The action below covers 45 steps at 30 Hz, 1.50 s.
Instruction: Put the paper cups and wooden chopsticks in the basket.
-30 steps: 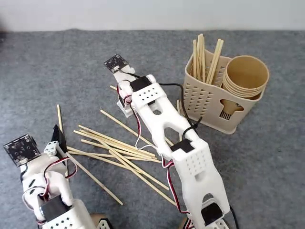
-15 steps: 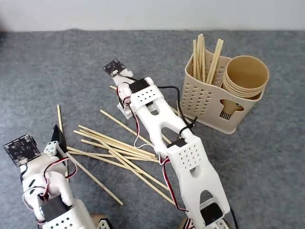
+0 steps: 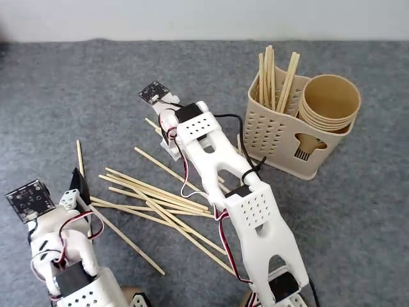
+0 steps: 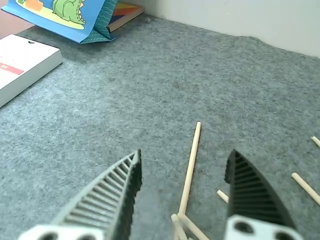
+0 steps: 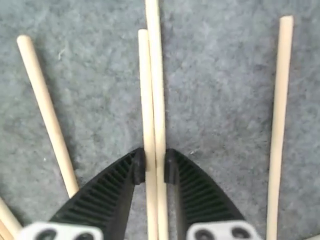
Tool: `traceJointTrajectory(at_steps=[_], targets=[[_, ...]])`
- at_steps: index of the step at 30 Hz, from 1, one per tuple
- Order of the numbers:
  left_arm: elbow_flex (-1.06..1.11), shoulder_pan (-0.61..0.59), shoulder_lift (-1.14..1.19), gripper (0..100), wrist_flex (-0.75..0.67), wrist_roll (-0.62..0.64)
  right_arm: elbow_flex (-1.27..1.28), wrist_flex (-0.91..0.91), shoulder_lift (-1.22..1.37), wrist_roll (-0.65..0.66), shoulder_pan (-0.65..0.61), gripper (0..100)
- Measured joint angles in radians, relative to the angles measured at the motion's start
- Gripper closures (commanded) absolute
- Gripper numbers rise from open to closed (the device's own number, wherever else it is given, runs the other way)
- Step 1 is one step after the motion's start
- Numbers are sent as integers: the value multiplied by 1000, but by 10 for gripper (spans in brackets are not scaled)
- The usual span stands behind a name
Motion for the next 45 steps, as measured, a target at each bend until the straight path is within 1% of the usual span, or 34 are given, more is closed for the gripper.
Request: traceJointTrajectory(at_steps=[4, 7, 13, 23, 25, 29, 34, 38, 42, 45], targets=[[0, 2, 0, 739, 0, 0, 0, 0, 0, 0, 0, 989], [0, 6, 0, 739, 0, 0, -8, 35, -5, 0, 0, 989], [0, 6, 0, 739, 0, 0, -8, 172, -83, -2, 0, 989], [0, 6, 0, 739, 0, 0, -8, 431, -311, 3, -2, 989], [0, 6, 0, 739, 0, 0, -8, 456, -364, 3, -2, 989], [0, 6, 0, 739, 0, 0, 52, 457, -497, 3, -2, 989], [0, 6, 0, 739, 0, 0, 227, 448, -657, 3, -14, 989], [0, 6, 0, 739, 0, 0, 391, 330, -690, 3, -37, 978], [0, 6, 0, 739, 0, 0, 532, 181, -683, 3, -40, 892], [0, 6, 0, 739, 0, 0, 539, 127, -618, 3, -61, 827]])
